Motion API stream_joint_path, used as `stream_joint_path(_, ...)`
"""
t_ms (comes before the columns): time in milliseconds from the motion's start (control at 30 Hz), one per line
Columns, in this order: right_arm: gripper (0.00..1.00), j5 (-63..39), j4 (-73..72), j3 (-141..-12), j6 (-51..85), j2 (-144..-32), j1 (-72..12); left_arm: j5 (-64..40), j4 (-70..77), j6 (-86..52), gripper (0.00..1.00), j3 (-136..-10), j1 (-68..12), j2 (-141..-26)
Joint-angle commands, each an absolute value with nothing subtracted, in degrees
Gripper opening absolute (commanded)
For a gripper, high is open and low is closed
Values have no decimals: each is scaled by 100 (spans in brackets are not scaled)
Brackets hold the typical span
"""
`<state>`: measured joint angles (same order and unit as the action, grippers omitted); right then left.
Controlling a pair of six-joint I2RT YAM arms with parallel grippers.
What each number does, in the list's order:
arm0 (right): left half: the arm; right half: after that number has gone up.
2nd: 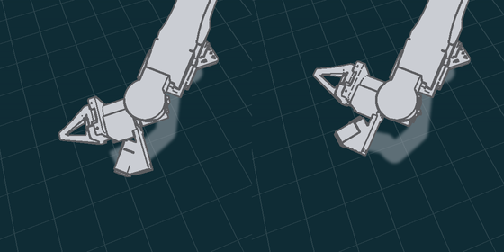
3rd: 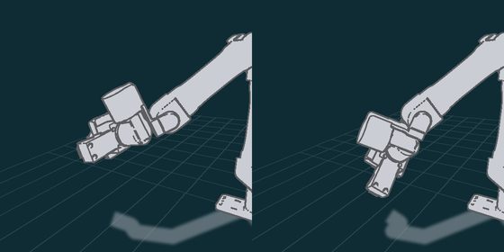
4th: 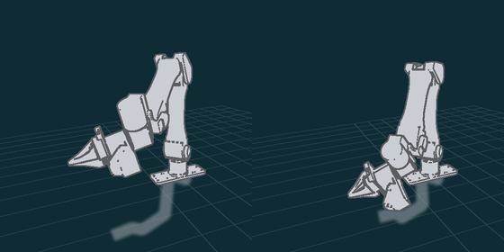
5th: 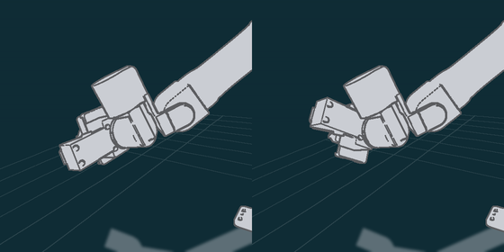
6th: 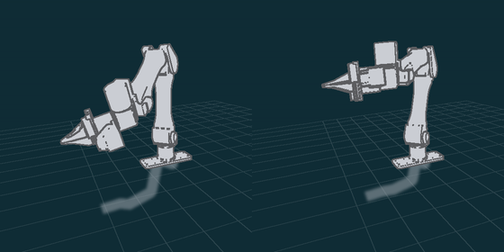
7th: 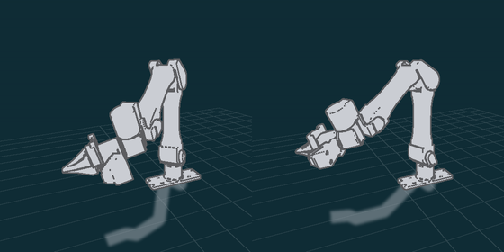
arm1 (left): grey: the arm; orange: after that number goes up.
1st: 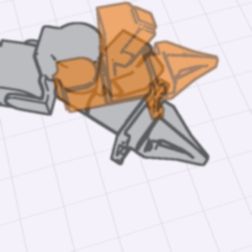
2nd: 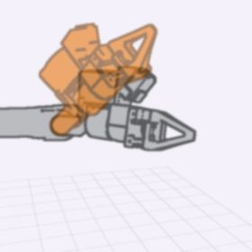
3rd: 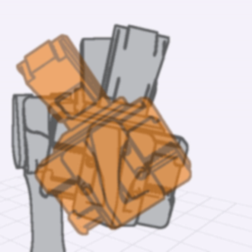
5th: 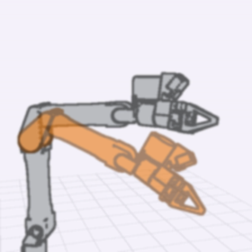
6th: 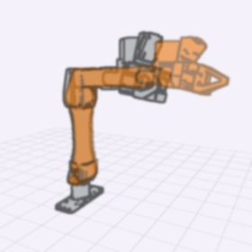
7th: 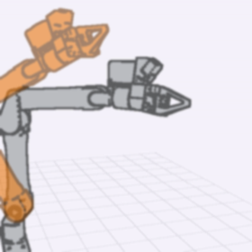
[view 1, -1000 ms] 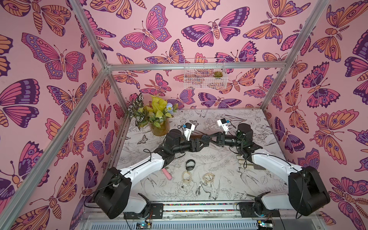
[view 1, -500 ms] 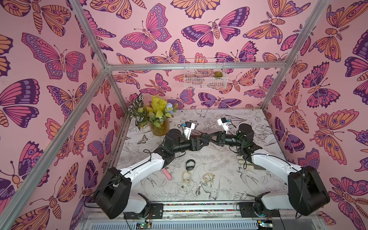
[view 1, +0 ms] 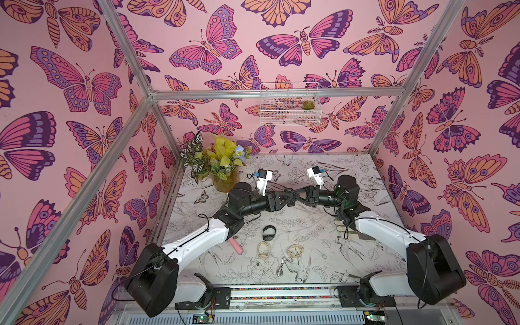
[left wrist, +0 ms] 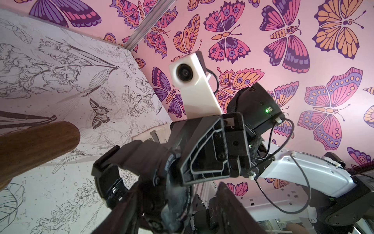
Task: Place watch on stand
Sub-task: Pick up the watch at the center of the board.
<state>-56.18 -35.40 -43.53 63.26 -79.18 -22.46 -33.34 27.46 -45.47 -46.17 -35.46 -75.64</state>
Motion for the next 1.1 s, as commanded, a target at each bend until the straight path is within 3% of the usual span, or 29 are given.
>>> stream_joint_path(0,0,-5748,-3755,-4359,6404,-7897,-2215,-3233,2896,-4542,52,-4518,-3486,-7434)
stream_joint_path(67,0,-5752,-3780,-4359,6431,-7893,-2215,-3294,2894,-4557,45,-4555,-3482,-7460)
stream_joint_path(200,0,-5766,-3847,-4359,6475,-7900,-2215,-3606,2934,-4625,43,-4748,-3474,-7671)
stream_joint_path(433,0,-5774,-3824,-4386,6478,-7923,-2215,-3841,3085,-4740,10,-4887,-3472,-7901)
stream_joint_path(567,4,-5768,-3755,-4420,6439,-7949,-2215,-3793,3004,-4673,0,-4904,-3461,-7861)
stream_joint_path(700,29,-5774,-3740,-4456,6436,-7950,-2215,-3737,2916,-4628,0,-4907,-3438,-7817)
stream_joint_path(800,40,-5783,-3728,-4473,6441,-7919,-2215,-3736,2909,-4615,0,-4911,-3424,-7800)
stream_joint_path(933,43,-5817,-3754,-4491,6469,-7859,-2184,-3730,2881,-4622,0,-4897,-3381,-7787)
stream_joint_path(1067,36,-5860,-3878,-4478,6572,-7771,-2119,-3729,2875,-4623,0,-4860,-3345,-7759)
